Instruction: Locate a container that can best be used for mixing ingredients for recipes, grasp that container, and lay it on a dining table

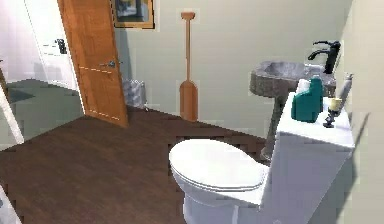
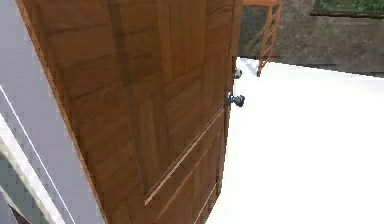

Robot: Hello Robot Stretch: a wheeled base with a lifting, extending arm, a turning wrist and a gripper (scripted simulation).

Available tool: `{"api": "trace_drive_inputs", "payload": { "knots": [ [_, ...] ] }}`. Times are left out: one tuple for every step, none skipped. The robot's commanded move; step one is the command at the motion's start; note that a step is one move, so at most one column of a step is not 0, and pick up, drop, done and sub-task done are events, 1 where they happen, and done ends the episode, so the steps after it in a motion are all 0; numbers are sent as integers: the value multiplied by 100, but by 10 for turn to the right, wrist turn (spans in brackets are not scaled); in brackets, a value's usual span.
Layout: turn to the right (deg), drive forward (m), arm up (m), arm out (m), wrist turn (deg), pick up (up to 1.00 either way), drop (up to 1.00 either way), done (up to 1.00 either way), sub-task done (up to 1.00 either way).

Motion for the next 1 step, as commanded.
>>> {"api": "trace_drive_inputs", "payload": {
  "knots": [
    [-360, 0, 0, 0, 0, 0, 0, 0, 0]
  ]
}}
